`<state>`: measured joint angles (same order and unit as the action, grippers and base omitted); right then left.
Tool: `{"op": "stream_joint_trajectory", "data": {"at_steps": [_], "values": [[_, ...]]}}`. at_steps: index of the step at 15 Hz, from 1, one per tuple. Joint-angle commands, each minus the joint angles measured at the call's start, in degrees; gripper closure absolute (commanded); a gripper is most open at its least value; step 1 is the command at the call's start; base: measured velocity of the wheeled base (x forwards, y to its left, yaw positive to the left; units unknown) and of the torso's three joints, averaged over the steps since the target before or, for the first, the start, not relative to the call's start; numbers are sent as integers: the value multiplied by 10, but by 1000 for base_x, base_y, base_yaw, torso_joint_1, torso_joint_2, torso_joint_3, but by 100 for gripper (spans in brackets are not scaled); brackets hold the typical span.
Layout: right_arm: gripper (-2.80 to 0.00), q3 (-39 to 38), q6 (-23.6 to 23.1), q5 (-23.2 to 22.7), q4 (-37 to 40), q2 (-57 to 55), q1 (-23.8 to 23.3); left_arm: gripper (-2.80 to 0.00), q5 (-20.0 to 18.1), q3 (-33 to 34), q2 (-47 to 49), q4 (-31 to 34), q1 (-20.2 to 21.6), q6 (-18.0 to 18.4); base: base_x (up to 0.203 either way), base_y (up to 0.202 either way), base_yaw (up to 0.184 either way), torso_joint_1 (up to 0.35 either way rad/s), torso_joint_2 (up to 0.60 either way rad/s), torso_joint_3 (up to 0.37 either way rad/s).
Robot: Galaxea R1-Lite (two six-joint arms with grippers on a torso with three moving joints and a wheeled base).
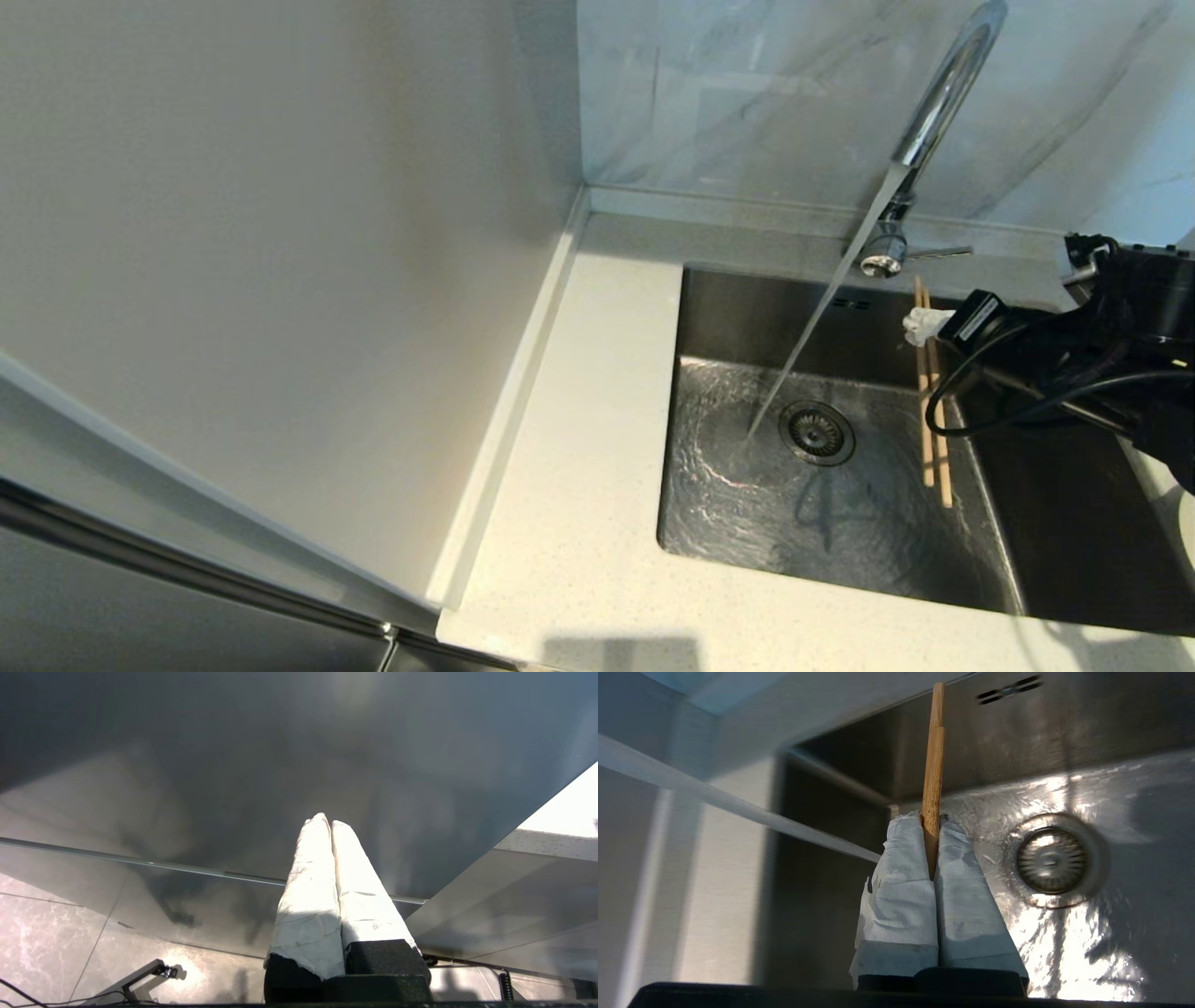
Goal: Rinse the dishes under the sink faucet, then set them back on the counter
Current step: Rinse the chopsticks
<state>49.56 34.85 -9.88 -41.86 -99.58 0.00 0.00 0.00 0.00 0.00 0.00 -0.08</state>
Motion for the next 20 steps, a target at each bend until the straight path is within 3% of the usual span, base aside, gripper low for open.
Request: {"op": "stream_joint_trajectory", "data": {"at_steps": [1, 4, 5, 9, 12, 15, 16, 20], "values": [[0, -6, -33, 27, -2, -2, -4, 0, 0, 0, 0, 0, 0, 0, 0, 0, 0, 0, 0, 0], [0, -11, -128, 108, -4, -5, -8, 0, 0, 0, 0, 0, 0, 0, 0, 0, 0, 0, 0, 0], [0, -23, -140, 121, -4, -4, -6, 0, 0, 0, 0, 0, 0, 0, 0, 0, 0, 0, 0, 0], [0, -52, -128, 144, -18, 3, -4, 0, 0, -1, 0, 0, 0, 0, 0, 0, 0, 0, 0, 0], [0, -127, -113, 150, -107, 12, -3, 0, 0, 0, 0, 0, 0, 0, 0, 0, 0, 0, 0, 0], [0, -118, -111, 145, -70, 36, -1, 0, 0, 0, 1, 0, 0, 0, 0, 0, 0, 0, 0, 0], [0, -97, -95, 138, -29, 53, -1, 0, 0, 0, 0, 0, 0, 0, 0, 0, 0, 0, 0, 0], [0, 70, 129, 83, 130, 77, -1, 0, 0, 0, 0, 0, 0, 0, 0, 0, 0, 0, 0, 0]]}}
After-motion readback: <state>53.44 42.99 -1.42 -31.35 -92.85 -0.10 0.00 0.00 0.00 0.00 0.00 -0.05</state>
